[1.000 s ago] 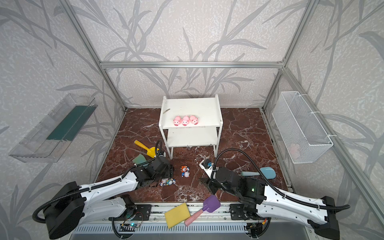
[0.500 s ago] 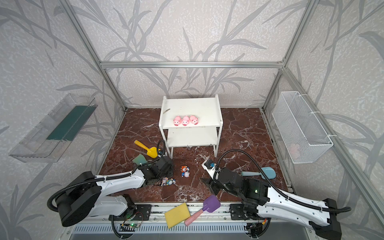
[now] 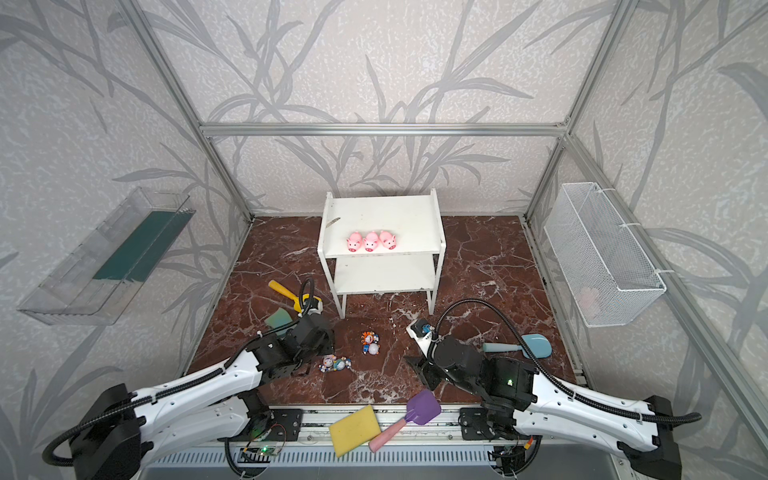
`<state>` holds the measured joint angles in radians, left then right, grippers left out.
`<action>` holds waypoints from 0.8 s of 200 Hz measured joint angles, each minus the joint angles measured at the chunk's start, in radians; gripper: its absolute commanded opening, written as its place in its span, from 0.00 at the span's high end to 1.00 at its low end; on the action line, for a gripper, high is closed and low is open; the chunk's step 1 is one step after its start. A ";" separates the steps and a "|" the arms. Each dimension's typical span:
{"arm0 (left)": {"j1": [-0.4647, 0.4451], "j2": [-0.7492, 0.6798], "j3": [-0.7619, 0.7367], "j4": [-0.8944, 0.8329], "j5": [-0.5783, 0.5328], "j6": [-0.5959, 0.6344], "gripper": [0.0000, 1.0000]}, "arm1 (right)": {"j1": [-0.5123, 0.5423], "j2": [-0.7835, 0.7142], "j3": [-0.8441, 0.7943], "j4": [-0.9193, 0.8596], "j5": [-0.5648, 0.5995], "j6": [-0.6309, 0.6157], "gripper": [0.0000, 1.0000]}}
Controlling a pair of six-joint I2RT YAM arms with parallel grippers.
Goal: Place and organize the plastic toys onto the shelf
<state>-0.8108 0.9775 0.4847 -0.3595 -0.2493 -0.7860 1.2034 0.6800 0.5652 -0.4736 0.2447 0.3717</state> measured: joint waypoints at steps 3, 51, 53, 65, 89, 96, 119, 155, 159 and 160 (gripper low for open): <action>-0.003 -0.008 0.006 -0.011 0.005 0.005 0.80 | -0.001 0.003 0.000 -0.006 0.002 0.005 0.48; -0.179 -0.023 0.092 -0.097 0.026 0.092 0.83 | -0.083 0.010 -0.010 -0.101 -0.010 0.127 0.49; -0.190 -0.019 0.094 -0.097 0.027 0.098 0.83 | -0.090 0.007 -0.012 -0.104 -0.014 0.130 0.49; -0.246 0.016 0.106 -0.093 0.030 0.119 0.83 | -0.132 -0.015 -0.026 -0.124 -0.032 0.159 0.49; -0.345 0.129 0.151 -0.073 0.043 0.169 0.82 | -0.214 -0.056 -0.063 -0.171 -0.071 0.206 0.49; -0.371 0.173 0.174 -0.065 0.047 0.192 0.82 | -0.230 -0.063 -0.072 -0.185 -0.079 0.225 0.49; -0.443 0.338 0.286 -0.035 0.072 0.266 0.81 | -0.241 -0.063 -0.090 -0.213 -0.098 0.282 0.48; -0.500 0.583 0.464 0.022 0.114 0.360 0.80 | -0.241 -0.068 -0.140 -0.222 -0.103 0.349 0.46; -0.504 0.603 0.476 0.029 0.119 0.369 0.79 | -0.241 -0.072 -0.145 -0.226 -0.102 0.359 0.46; -0.505 0.609 0.481 0.031 0.121 0.370 0.79 | -0.241 -0.073 -0.147 -0.227 -0.101 0.360 0.46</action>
<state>-1.3155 1.5867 0.9657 -0.3290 -0.1284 -0.4164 0.9619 0.6071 0.4183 -0.7010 0.1440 0.7315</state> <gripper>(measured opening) 0.200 0.537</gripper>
